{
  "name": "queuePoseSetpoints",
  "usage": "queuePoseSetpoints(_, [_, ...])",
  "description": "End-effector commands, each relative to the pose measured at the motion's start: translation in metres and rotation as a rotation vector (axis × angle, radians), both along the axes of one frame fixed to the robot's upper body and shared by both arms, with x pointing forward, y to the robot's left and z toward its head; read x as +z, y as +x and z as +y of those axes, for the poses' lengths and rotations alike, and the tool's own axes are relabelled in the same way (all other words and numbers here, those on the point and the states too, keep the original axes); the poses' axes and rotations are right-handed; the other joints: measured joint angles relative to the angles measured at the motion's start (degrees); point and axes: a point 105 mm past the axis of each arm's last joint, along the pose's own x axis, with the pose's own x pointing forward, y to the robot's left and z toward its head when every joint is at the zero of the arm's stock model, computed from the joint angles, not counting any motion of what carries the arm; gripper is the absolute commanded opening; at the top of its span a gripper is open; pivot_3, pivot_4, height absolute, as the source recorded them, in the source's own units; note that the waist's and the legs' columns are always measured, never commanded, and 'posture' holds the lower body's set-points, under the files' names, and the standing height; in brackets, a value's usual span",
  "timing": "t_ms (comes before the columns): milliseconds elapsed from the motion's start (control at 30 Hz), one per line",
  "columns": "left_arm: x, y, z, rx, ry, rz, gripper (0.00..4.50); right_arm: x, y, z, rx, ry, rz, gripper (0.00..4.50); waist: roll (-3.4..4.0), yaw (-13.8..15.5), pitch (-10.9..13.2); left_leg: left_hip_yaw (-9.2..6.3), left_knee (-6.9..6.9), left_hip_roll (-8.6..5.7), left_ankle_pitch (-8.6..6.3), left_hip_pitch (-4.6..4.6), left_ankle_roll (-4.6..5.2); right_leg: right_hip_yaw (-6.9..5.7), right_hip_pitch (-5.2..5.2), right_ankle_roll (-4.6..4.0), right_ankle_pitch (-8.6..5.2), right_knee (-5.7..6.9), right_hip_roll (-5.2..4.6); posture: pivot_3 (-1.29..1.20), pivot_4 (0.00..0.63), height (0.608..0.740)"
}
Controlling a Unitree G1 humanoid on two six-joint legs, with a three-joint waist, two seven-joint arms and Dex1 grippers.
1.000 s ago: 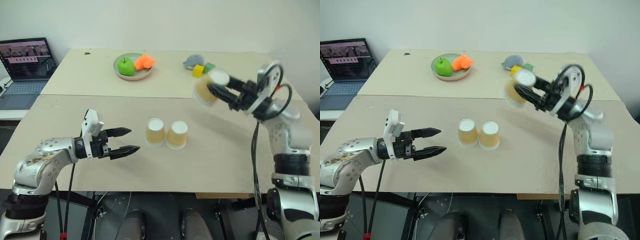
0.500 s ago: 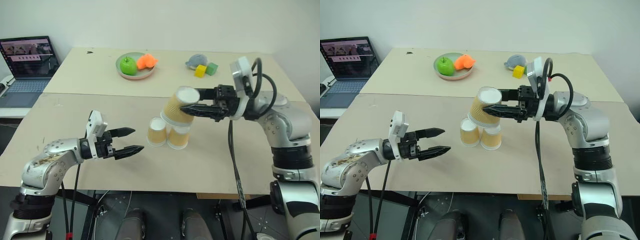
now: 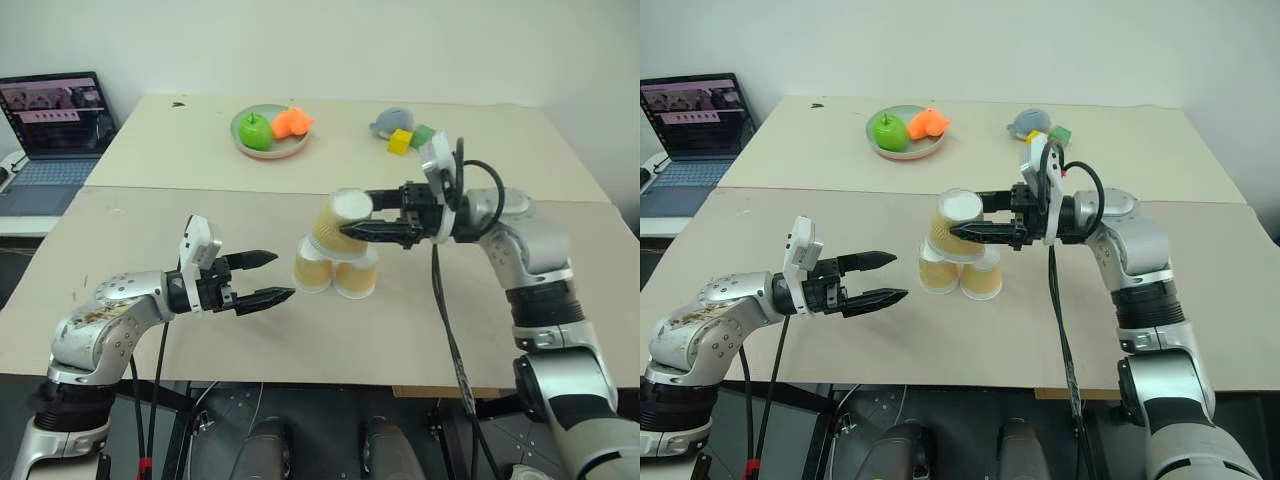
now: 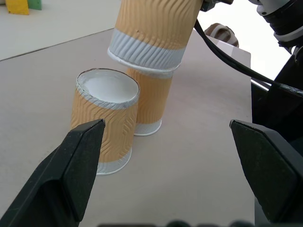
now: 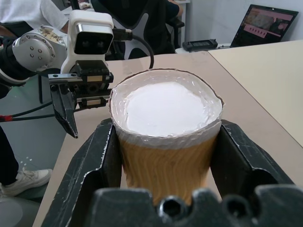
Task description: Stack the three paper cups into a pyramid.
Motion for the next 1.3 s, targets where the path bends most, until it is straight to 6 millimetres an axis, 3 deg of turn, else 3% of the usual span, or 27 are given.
queuePoseSetpoints(33, [0.010, -0.006, -0.004, -0.023, -0.011, -0.044, 4.50, 0.013, 0.000, 0.001, 0.011, 0.017, -0.063, 2.38, 0.00, 0.0, 0.0, 0.00, 0.00, 0.01, 0.00, 0.00, 0.00, 0.00, 0.00, 0.00, 0.00, 0.00, 0.00, 0.00, 0.150, 0.678])
queuePoseSetpoints(233, [0.013, -0.006, -0.006, -0.024, -0.015, -0.050, 4.50, 0.010, 0.006, 0.001, -0.006, 0.030, -0.049, 2.38, 0.00, 0.0, 0.0, 0.00, 0.00, 0.00, 0.01, 0.01, -0.02, 0.00, -0.01, 0.00, 0.00, 0.03, 0.00, 0.00, 0.150, 0.678])
queuePoseSetpoints(300, [0.013, -0.005, -0.006, -0.021, -0.010, -0.055, 4.50, 0.009, 0.008, 0.001, -0.016, 0.036, -0.050, 3.30, 0.00, 0.0, 0.0, 0.00, 0.00, 0.00, 0.01, 0.01, -0.02, 0.00, -0.01, 0.00, 0.00, 0.03, 0.00, 0.00, 0.150, 0.678])
queuePoseSetpoints(433, [0.013, -0.005, -0.004, -0.014, -0.003, -0.058, 4.50, 0.009, 0.010, -0.002, -0.026, 0.042, -0.042, 4.43, 0.00, 0.0, 0.0, 0.00, 0.00, 0.00, 0.02, 0.00, -0.03, 0.00, -0.01, 0.00, 0.00, 0.03, 0.00, 0.00, 0.150, 0.678])
queuePoseSetpoints(533, [0.013, -0.005, -0.001, -0.007, -0.002, -0.058, 4.50, 0.009, 0.010, -0.006, -0.034, 0.035, -0.022, 4.43, 0.00, 0.0, 0.0, 0.00, 0.00, 0.00, 0.02, 0.01, -0.03, 0.00, -0.01, 0.00, 0.00, 0.03, 0.00, 0.00, 0.150, 0.678])
queuePoseSetpoints(833, [0.014, -0.003, 0.002, 0.008, -0.018, -0.054, 4.50, 0.057, -0.011, -0.050, -0.021, 0.165, 0.030, 4.43, -0.01, 0.0, 0.0, -0.01, -0.03, 0.01, 0.01, 0.00, -0.03, -0.01, 0.00, 0.00, 0.00, -0.01, -0.01, 0.00, 0.150, 0.678])
queuePoseSetpoints(967, [0.024, 0.003, 0.011, 0.060, -0.087, -0.057, 4.50, 0.065, -0.017, -0.064, -0.054, 0.213, 0.022, 4.43, -0.01, -0.2, 0.0, -0.01, -0.03, 0.02, 0.01, 0.00, -0.02, 0.01, -0.01, 0.00, 0.00, -0.02, -0.01, 0.00, 0.150, 0.678])
queuePoseSetpoints(1133, [0.037, 0.019, 0.030, 0.207, -0.186, -0.086, 4.50, 0.064, -0.018, -0.083, -0.155, 0.267, 0.035, 4.43, -0.02, 0.0, 0.0, -0.02, -0.02, 0.05, 0.01, 0.01, -0.03, 0.01, 0.01, 0.00, 0.00, 0.01, -0.01, 0.00, 0.150, 0.678])
queuePoseSetpoints(1300, [0.035, 0.037, 0.066, 0.452, -0.234, -0.125, 4.50, 0.037, -0.011, -0.102, -0.345, 0.247, 0.038, 4.43, -0.04, 0.1, 0.0, -0.02, -0.03, 0.03, 0.01, -0.01, -0.02, 0.01, 0.01, 0.00, 0.00, -0.03, -0.03, 0.00, 0.150, 0.678])
